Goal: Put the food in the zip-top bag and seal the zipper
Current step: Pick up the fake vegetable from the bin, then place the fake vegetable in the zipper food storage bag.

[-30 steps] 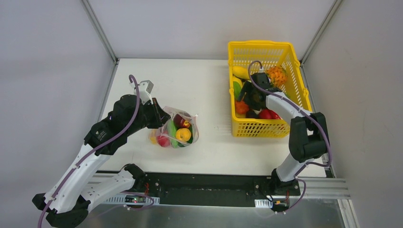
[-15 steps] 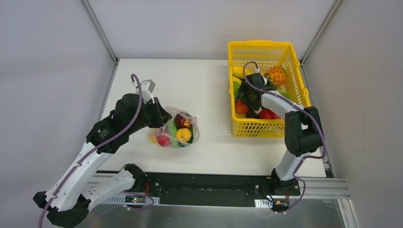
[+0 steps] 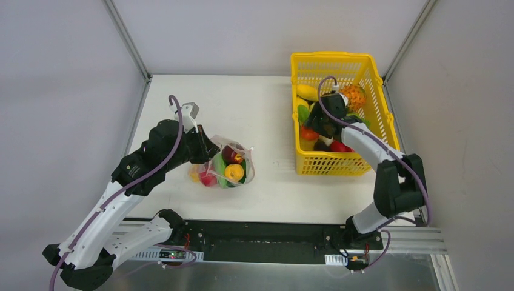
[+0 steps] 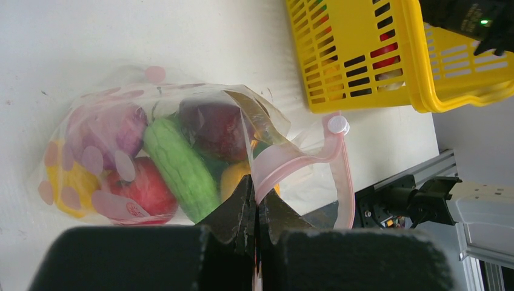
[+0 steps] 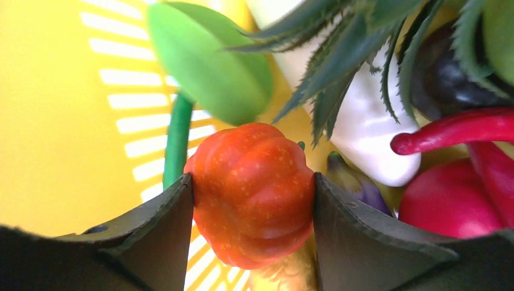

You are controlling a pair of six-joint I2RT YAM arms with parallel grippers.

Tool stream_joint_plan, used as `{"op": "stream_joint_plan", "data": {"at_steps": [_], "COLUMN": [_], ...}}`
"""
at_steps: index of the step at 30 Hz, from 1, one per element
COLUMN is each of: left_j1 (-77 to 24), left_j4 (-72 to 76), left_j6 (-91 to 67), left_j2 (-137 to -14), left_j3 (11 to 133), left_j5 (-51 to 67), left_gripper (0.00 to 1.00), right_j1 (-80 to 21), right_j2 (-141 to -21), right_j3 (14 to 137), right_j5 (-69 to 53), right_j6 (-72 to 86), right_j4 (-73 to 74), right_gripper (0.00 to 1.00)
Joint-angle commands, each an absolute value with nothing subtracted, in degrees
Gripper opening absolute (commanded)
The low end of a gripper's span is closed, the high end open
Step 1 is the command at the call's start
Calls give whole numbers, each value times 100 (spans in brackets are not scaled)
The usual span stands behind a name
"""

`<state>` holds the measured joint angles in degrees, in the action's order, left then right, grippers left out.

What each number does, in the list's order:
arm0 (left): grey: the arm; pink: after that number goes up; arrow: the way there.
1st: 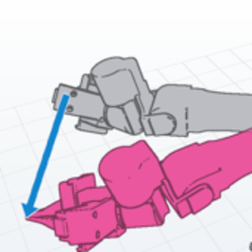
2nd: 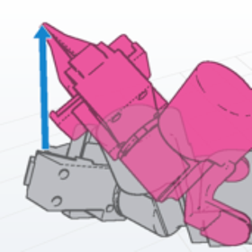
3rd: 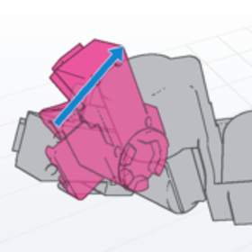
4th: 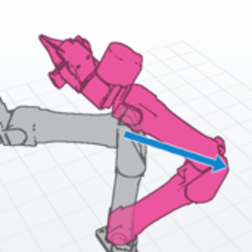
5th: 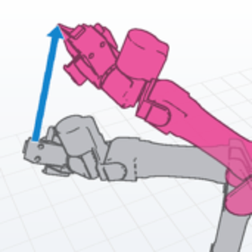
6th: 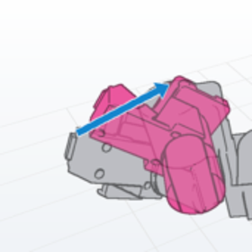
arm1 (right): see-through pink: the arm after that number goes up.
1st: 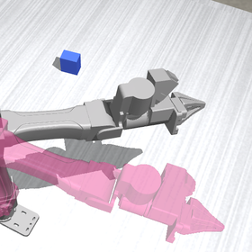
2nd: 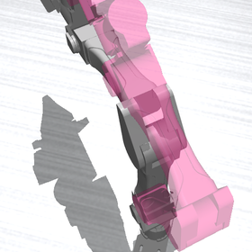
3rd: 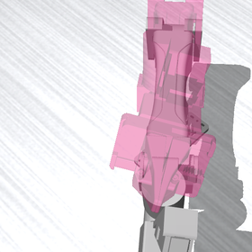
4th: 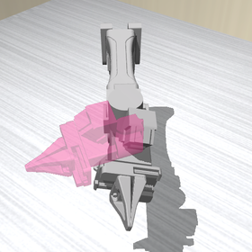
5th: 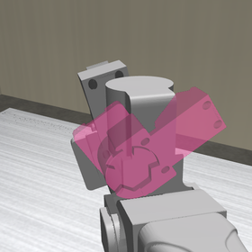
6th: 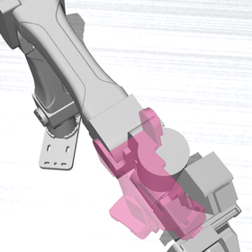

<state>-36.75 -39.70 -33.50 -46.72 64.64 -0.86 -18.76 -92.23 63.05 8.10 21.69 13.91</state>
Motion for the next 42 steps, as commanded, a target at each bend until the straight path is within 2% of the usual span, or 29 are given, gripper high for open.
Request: {"op": "stream_joint_plan", "data": {"at_steps": [1, 11, 26, 31, 36, 42], "left_j1": [-3683, -3683, -3683, -3683, -3683, -3683], "left_j4": [-3718, -3648, -3397, -3269, -3204, -3119], "left_j6": [-3410, -3493, -3641, -3727, -3935, -4327], "left_j2": [-4649, -4676, -4691, -4748, -4839, -4928], "left_j3": [6494, 6480, 6373, 6356, 6398, 6522], "left_j5": [-20, 149, 327, 431, 478, 589], "left_gripper": [0, 0, 0, 0, 0, 0], "right_j1": [-1922, -1922, -2008, -2778, -3899, -4633], "right_j2": [-8253, -6991, -6360, -6505, -6761, -7024], "right_j3": [6428, 6641, 6951, 7146, 7452, 7548], "right_j5": [635, 90, -2901, -3743, -3426, -2961], "right_j6": [1972, 1932, 2043, 1595, 838, 566], "right_j4": [1536, 1885, 1499, 1531, 1881, 1731], "right_gripper": [34, 33, 31, 30, 30, 30]}}
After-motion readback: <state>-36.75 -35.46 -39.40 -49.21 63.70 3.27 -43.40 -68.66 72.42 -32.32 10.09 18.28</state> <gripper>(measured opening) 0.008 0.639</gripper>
